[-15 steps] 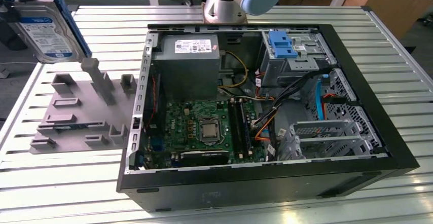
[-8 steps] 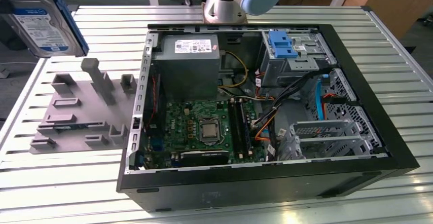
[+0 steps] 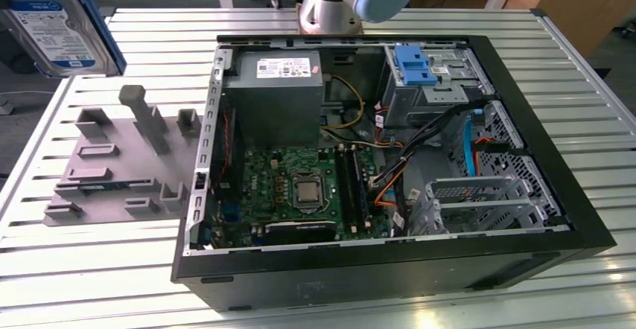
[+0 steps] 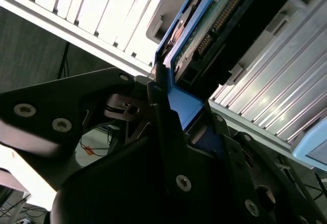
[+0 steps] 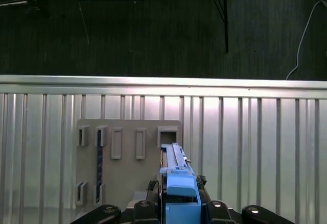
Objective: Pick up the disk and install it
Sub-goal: 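Pick up the disk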
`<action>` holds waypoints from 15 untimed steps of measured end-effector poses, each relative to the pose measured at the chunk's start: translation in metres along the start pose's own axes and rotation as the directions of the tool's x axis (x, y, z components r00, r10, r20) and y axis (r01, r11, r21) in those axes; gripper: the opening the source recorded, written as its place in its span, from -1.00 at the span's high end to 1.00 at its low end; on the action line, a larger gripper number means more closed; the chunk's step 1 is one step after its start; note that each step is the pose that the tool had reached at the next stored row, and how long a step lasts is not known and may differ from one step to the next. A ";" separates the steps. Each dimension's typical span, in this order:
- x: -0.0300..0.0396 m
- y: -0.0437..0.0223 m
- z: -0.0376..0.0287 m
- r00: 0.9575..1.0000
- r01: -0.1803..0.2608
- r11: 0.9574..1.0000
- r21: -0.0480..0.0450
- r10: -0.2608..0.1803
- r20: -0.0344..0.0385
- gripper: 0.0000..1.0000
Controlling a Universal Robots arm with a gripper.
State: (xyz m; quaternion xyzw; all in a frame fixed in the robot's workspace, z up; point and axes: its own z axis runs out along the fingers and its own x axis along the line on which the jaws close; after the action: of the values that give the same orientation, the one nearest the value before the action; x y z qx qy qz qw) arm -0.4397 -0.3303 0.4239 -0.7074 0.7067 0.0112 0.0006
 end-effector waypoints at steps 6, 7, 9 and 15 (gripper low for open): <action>-0.0001 0.0000 -0.0026 1.000 0.000 1.000 0.000 0.000 0.000 0.27; -0.0001 0.0000 -0.0026 1.000 0.000 1.000 0.000 0.000 0.000 0.27; -0.0001 0.0000 -0.0027 1.000 0.000 1.000 0.000 0.000 0.000 0.27; -0.0001 0.0001 -0.0066 1.000 0.000 1.000 0.000 0.000 0.000 0.27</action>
State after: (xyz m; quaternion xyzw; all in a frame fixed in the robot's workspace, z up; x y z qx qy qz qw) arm -0.4397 -0.3303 0.4305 -0.7074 0.7067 0.0113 0.0006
